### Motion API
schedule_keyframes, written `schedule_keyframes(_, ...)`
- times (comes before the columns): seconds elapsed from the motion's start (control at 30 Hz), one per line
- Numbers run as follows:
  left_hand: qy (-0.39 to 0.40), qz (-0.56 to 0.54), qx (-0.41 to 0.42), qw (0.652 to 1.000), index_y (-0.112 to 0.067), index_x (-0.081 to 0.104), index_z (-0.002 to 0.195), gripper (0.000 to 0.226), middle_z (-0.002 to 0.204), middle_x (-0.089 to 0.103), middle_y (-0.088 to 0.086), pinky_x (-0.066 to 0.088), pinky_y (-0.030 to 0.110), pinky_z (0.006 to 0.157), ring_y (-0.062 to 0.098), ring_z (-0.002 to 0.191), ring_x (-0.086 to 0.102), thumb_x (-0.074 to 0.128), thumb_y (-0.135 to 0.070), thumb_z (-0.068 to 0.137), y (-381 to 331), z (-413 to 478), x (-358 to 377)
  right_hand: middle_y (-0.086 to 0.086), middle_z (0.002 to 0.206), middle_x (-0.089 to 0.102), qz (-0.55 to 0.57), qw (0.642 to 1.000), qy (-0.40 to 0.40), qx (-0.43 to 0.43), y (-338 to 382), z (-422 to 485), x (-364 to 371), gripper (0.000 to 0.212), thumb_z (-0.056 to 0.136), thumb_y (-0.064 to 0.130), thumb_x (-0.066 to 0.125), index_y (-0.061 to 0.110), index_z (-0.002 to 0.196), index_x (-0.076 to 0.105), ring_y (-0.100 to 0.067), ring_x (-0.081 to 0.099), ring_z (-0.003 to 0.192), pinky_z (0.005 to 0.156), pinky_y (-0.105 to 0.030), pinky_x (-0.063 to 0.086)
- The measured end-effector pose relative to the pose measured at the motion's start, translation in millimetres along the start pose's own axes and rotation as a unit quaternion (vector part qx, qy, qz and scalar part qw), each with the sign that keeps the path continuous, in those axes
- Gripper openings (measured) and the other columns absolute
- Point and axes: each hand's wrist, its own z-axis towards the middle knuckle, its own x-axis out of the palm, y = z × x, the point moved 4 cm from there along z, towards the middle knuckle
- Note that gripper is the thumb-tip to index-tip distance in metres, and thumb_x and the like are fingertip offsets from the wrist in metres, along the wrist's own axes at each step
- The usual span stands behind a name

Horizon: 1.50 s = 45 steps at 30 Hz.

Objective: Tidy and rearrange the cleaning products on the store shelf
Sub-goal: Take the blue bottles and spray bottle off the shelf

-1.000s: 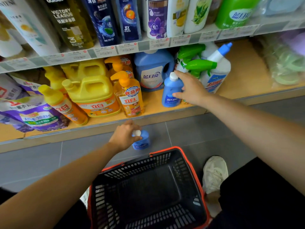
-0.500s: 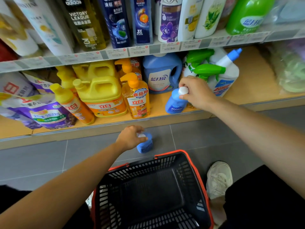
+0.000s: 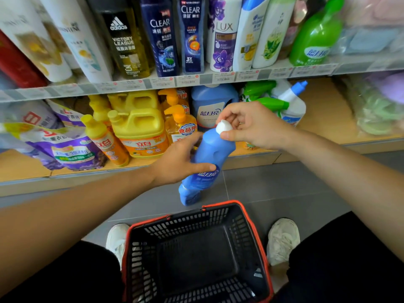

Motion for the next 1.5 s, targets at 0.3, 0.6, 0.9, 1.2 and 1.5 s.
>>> schedule_keyframes(0.3, 0.094, -0.093, -0.057, 0.99, -0.007, 0.058, 0.127, 0.053, 0.118, 0.065, 0.016, 0.052, 0.057, 0.092, 0.037, 0.11, 0.061, 0.083, -0.018, 0.081, 19, -20, -10, -0.003, 0.098, 0.063, -0.056, 0.997, 0.05, -0.035, -6, -7, 28, 0.03, 0.081, 0.002, 0.077, 0.013, 0.109, 0.071, -0.014, 0.051, 0.071, 0.072, -0.04, 0.052)
schedule_keyframes(0.6, 0.086, -0.052, -0.034, 0.994, -0.015, 0.063, 0.124, 0.047, 0.108, 0.069, 0.006, 0.054, 0.044, 0.084, 0.022, 0.096, 0.061, 0.082, -0.023, 0.082, 20, -15, -10, -0.012, 0.084, 0.069, -0.04, 0.999, -0.003, -0.005, -22, -3, 30, 0.018, 0.082, 0.011, 0.079, 0.017, 0.099, 0.075, -0.011, 0.053, 0.067, 0.069, -0.042, 0.053)
schedule_keyframes(0.9, -0.008, 0.091, 0.0, 0.996, -0.02, 0.066, 0.105, 0.042, 0.097, 0.066, -0.002, 0.054, 0.045, 0.074, 0.022, 0.086, 0.062, 0.087, -0.04, 0.075, 15, -19, -8, 0.001, 0.069, 0.067, -0.007, 0.998, -0.051, 0.04, -32, 1, 32, 0.011, 0.084, 0.017, 0.079, 0.009, 0.088, 0.072, -0.014, 0.067, 0.053, 0.057, -0.03, 0.055)
schedule_keyframes(1.2, 0.017, -0.085, -0.051, 0.995, -0.004, 0.069, 0.114, 0.042, 0.102, 0.07, 0.019, 0.053, 0.054, 0.083, 0.037, 0.094, 0.062, 0.086, -0.017, 0.077, 15, -14, -10, -0.009, 0.092, 0.068, 0.047, 0.999, -0.006, -0.003, -25, -1, 29, 0.034, 0.086, 0.001, 0.073, 0.025, 0.11, 0.071, -0.016, 0.064, 0.074, 0.079, -0.049, 0.06)
schedule_keyframes(1.5, 0.016, -0.174, -0.088, 0.981, 0.0, 0.065, 0.118, 0.043, 0.106, 0.07, 0.016, 0.057, 0.042, 0.083, 0.025, 0.092, 0.069, 0.082, -0.009, 0.079, 15, -16, -5, -0.01, 0.091, 0.076, 0.077, 0.988, -0.132, 0.032, -33, -2, 27, 0.025, 0.078, 0.006, 0.082, 0.006, 0.103, 0.075, -0.011, 0.068, 0.08, 0.083, -0.035, 0.059)
